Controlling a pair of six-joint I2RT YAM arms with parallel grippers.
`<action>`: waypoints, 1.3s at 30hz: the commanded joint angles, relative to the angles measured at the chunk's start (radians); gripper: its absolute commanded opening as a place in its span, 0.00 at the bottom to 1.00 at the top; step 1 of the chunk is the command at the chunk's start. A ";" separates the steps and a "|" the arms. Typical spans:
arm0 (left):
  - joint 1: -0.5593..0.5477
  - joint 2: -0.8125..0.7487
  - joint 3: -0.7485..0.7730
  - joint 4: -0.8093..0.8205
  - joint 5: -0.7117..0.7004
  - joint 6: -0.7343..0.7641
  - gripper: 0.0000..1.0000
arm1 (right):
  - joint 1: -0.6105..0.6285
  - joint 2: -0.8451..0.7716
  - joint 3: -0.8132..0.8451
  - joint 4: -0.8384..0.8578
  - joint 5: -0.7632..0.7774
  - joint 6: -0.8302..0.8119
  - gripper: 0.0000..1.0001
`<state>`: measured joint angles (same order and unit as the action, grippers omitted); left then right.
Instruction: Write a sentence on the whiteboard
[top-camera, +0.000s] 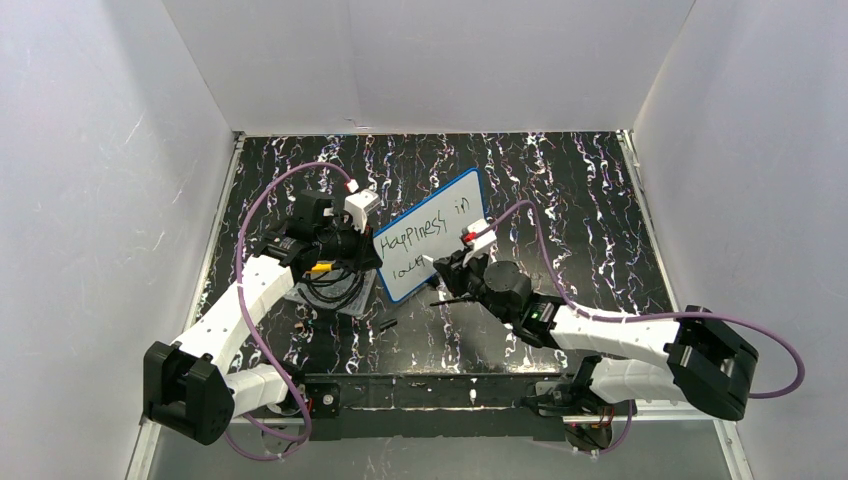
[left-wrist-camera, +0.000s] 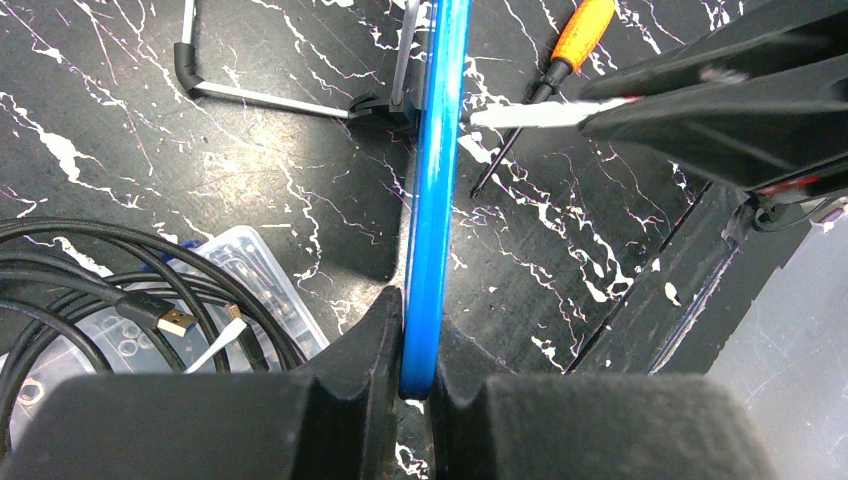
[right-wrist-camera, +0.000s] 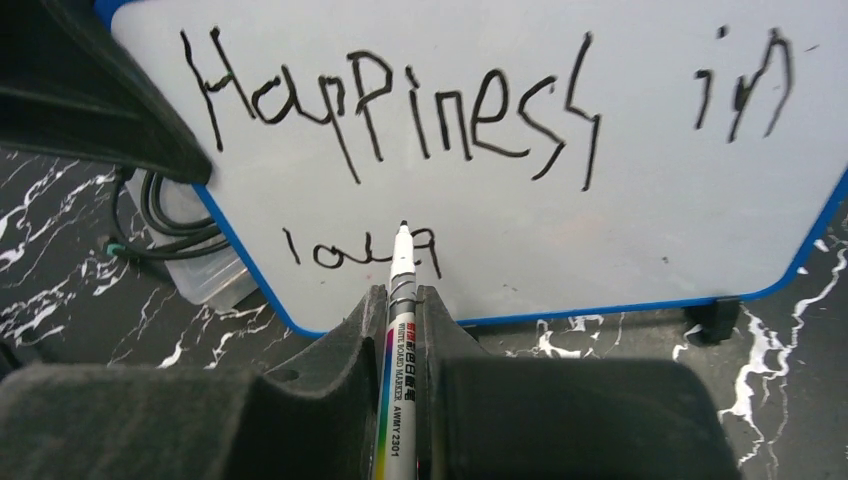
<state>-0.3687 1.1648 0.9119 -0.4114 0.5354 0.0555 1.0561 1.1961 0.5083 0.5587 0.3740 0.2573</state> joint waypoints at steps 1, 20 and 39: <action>-0.004 -0.033 0.020 -0.004 0.030 -0.009 0.00 | -0.002 -0.024 0.007 0.045 0.095 -0.036 0.01; -0.003 -0.032 0.021 -0.004 0.033 -0.009 0.00 | -0.018 0.092 0.047 0.145 0.089 -0.095 0.01; -0.003 -0.034 0.021 -0.004 0.035 -0.009 0.00 | -0.018 0.127 0.020 0.040 0.049 -0.046 0.01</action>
<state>-0.3687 1.1648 0.9119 -0.4114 0.5350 0.0521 1.0416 1.3106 0.5091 0.5995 0.4232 0.2062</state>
